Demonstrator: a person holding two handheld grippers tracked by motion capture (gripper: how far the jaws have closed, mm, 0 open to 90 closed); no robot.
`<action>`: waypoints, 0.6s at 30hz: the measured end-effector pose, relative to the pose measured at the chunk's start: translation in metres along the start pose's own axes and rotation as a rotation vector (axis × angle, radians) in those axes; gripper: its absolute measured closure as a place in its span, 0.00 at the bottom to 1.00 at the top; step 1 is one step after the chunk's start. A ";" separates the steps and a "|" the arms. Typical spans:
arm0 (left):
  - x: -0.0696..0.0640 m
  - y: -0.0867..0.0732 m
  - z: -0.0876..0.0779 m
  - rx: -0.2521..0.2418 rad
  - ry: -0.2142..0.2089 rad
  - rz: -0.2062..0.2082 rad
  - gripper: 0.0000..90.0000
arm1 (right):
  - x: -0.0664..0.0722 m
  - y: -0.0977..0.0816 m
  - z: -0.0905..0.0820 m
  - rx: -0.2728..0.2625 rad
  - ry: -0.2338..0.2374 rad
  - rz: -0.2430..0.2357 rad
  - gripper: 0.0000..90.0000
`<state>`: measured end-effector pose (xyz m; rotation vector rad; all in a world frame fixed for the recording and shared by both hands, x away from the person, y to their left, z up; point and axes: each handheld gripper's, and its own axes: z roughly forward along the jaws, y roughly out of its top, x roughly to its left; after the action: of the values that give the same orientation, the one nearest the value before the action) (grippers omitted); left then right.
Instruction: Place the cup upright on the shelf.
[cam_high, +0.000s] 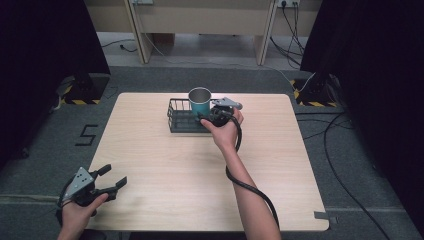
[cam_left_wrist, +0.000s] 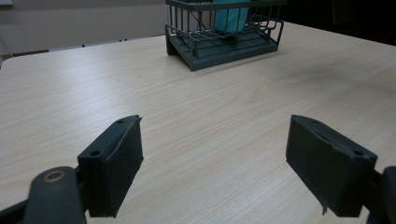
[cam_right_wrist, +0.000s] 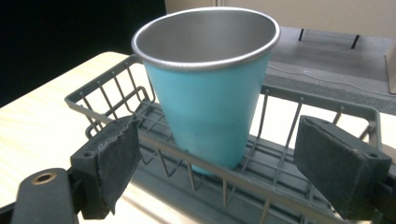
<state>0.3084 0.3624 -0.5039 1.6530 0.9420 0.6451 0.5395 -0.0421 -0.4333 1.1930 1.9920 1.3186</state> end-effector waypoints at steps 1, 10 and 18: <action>0.000 0.000 0.000 0.000 0.001 -0.001 0.20 | 0.000 -0.001 -0.002 0.004 -0.001 -0.002 0.17; 0.000 0.000 0.000 -0.001 0.002 -0.001 0.20 | -0.004 -0.014 -0.021 0.005 0.000 0.013 0.17; 0.000 0.000 0.000 0.001 0.007 0.000 0.20 | -0.004 -0.019 -0.032 0.000 0.004 0.013 0.17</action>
<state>0.3089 0.3626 -0.5041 1.6524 0.9477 0.6511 0.5101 -0.0645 -0.4370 1.2065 1.9904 1.3281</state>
